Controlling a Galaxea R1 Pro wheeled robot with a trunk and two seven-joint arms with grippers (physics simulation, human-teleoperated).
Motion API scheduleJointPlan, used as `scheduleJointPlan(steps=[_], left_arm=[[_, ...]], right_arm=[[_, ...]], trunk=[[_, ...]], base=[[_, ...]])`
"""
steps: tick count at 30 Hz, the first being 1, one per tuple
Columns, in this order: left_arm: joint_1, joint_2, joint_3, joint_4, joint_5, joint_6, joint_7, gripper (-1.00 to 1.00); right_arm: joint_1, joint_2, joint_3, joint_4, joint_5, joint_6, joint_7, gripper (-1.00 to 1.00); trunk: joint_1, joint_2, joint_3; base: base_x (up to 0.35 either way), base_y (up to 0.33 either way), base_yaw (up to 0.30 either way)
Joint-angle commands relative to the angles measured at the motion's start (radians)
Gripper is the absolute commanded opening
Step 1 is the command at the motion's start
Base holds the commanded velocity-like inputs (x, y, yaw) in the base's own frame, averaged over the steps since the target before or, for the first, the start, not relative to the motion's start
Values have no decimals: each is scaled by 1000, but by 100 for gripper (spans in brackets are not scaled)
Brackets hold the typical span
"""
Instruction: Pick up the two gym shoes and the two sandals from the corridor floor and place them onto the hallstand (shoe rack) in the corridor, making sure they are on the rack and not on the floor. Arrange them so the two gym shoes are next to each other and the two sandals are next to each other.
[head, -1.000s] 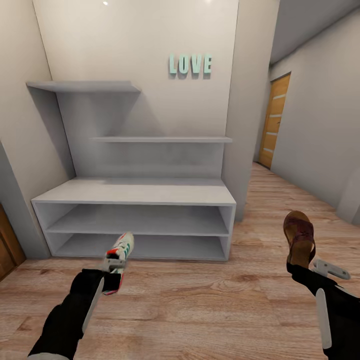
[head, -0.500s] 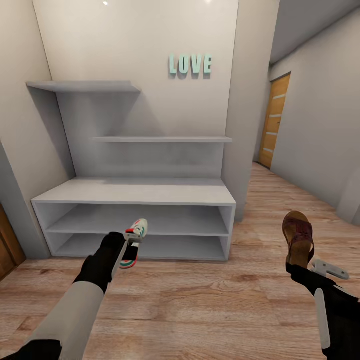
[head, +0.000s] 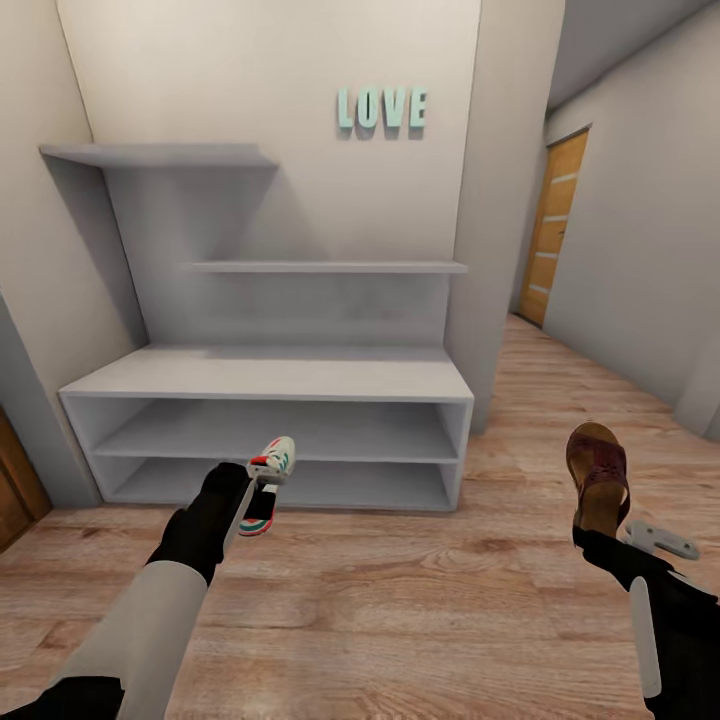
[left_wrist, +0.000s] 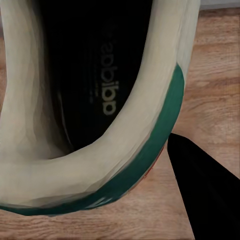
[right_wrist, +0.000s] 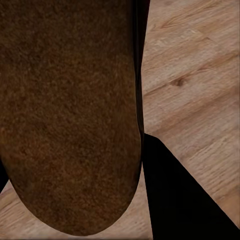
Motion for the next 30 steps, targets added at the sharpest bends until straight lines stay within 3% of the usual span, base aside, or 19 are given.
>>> scheduleJointPlan(steps=[1, 23, 30], left_arm=[[-1, -1, 2, -1, -5, 4, -4, -100], [-4, -2, 4, -8, -5, -1, -4, -100], [-33, -3, 4, -30, -5, -4, -4, -100]], right_arm=[[-1, 0, 0, -1, -2, 5, -3, -100], [-1, 0, -1, -1, -2, 5, -3, -100], [-1, 1, -1, -1, -2, 5, -3, -100]], trunk=[[0, -1, -7], [10, -6, -128], [13, -8, -166]], base=[[0, 0, 0], [0, 0, 0], [0, 0, 0]])
